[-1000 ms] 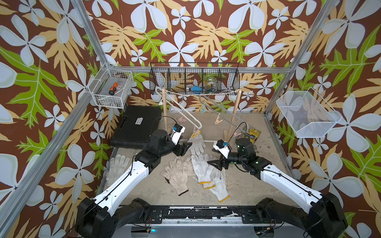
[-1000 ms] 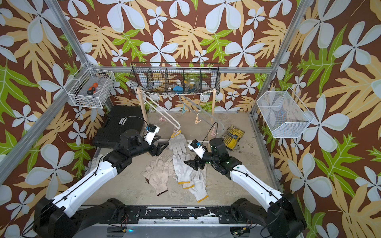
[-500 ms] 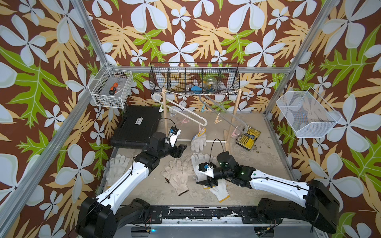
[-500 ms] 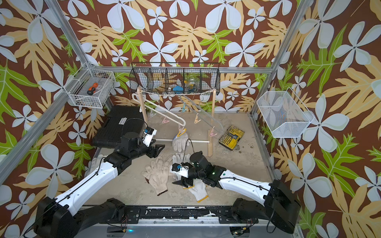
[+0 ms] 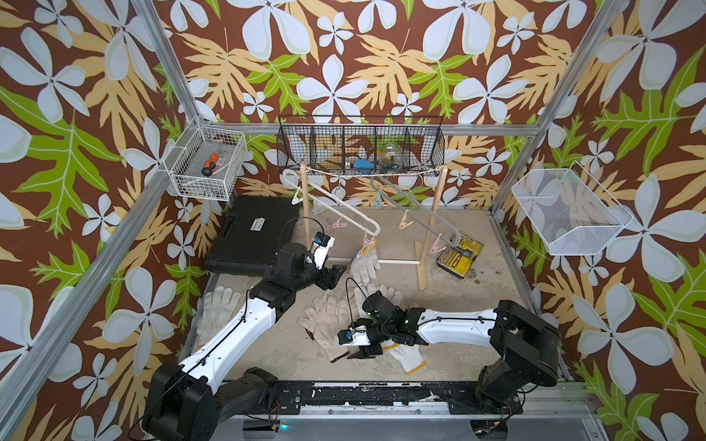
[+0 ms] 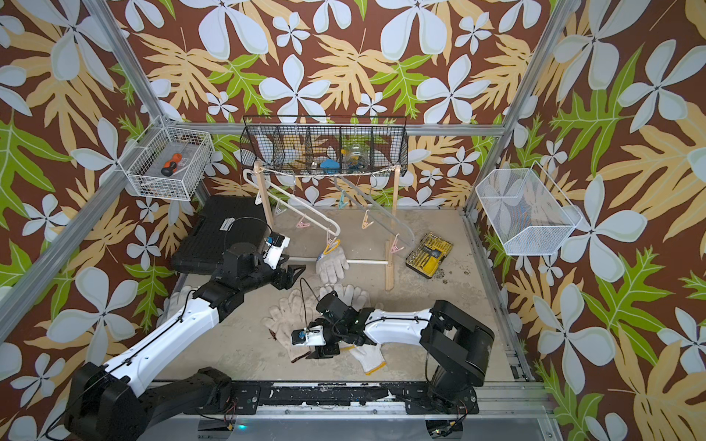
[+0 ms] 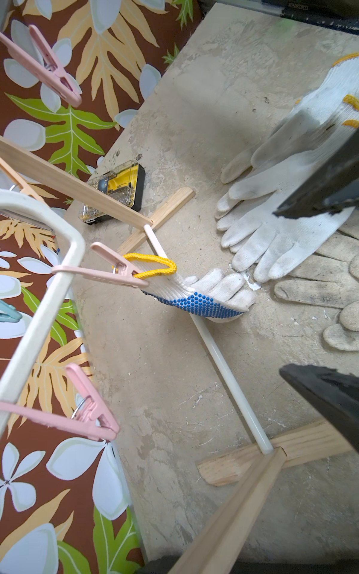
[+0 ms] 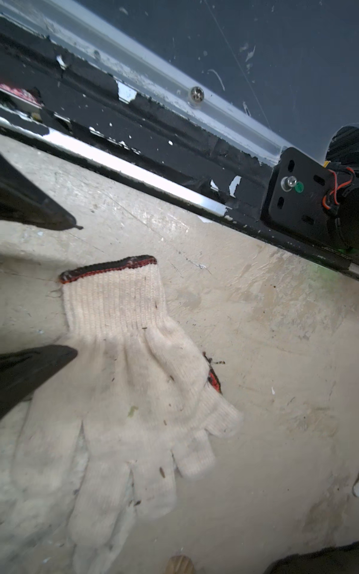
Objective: Clip the gloves onto a hanger to dry
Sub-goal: Pick up the glove from the center of the board.
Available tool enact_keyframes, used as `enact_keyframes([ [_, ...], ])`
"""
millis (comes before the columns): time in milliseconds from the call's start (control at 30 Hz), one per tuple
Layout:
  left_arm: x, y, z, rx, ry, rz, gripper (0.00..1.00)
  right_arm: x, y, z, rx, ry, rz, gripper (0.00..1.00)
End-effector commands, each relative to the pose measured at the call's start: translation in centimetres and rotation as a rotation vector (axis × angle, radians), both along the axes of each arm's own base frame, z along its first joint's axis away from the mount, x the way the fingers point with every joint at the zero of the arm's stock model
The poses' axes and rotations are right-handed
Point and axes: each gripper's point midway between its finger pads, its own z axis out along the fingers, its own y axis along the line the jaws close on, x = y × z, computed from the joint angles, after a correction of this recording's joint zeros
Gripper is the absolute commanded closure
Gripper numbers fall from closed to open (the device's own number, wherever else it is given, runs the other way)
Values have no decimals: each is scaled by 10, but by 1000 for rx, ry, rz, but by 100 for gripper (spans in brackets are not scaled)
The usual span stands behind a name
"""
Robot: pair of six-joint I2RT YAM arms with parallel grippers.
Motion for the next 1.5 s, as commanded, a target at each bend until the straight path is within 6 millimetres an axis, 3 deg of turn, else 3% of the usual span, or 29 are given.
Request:
enact_keyframes([
  [0, 3, 0, 9, -13, -30, 5, 24, 4, 3, -12, -28, -27, 4, 41],
  [367, -2, 1, 0, -15, -16, 0, 24, 5, 0, -45, -115, -6, -16, 53],
  [633, -3, 1, 3, -23, -20, -6, 23, 3, 4, -39, -104, 11, -19, 86],
  [733, -3, 0, 3, -30, -19, -7, 22, 4, 8, -22, -62, 18, -34, 100],
  [933, 0, 0, 9, -43, -27, 1, 20, 18, 0, 31, 58, 84, -136, 100],
  [1233, 15, -4, 28, -54, -79, 7, 16, 79, -75, 116, 183, 120, -399, 100],
  [1433, 36, -2, 35, 3, -124, 42, 15, 120, -117, 155, 194, 75, -533, 100],
  [1467, 41, 1, 36, 27, -134, 59, 6, 124, -122, 158, 187, 70, -547, 100],
])
